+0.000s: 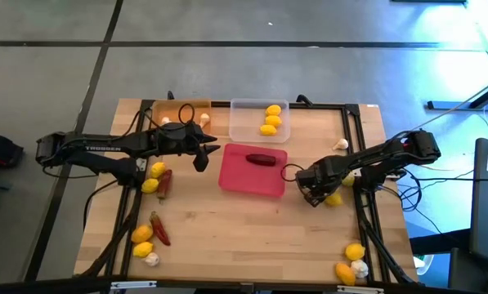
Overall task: Sort produce into baskets
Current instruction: Put the yellow lemon in the transparent bin
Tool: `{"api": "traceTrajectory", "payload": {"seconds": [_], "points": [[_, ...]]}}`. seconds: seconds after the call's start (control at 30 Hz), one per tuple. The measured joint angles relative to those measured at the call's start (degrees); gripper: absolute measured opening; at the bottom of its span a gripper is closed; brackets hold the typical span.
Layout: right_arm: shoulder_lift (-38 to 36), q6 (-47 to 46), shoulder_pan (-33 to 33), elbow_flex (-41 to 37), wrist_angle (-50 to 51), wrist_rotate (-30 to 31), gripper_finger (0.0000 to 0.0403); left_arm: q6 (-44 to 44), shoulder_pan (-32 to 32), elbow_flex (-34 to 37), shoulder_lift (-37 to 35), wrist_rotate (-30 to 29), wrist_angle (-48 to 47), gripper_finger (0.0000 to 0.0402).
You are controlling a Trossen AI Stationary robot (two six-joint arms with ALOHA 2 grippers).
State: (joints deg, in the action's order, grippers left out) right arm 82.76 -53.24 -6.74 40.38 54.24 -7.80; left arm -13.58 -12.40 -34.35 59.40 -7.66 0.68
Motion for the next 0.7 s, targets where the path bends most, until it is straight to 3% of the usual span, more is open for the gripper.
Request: {"api": "traceTrajectory", "payload": {"seconds": [0.17,0.4,0.7], "points": [[-0.01,2.86,0.00,2.17,0.43,2.21,0.0227,-0.02,0.00,0.00,0.00,0.00,0.07,0.0155],[-0.39,7.77,-0.33,10.28,9.56,6.74,0.0227,-0.04,0.00,0.00,0.00,0.00,0.05,0.0155],[-0.39,9.99,-8.50,12.41,19.57,5.38,0.0227,-0.03,0.02,0.00,0.00,0.00,0.01,0.0155]]}}
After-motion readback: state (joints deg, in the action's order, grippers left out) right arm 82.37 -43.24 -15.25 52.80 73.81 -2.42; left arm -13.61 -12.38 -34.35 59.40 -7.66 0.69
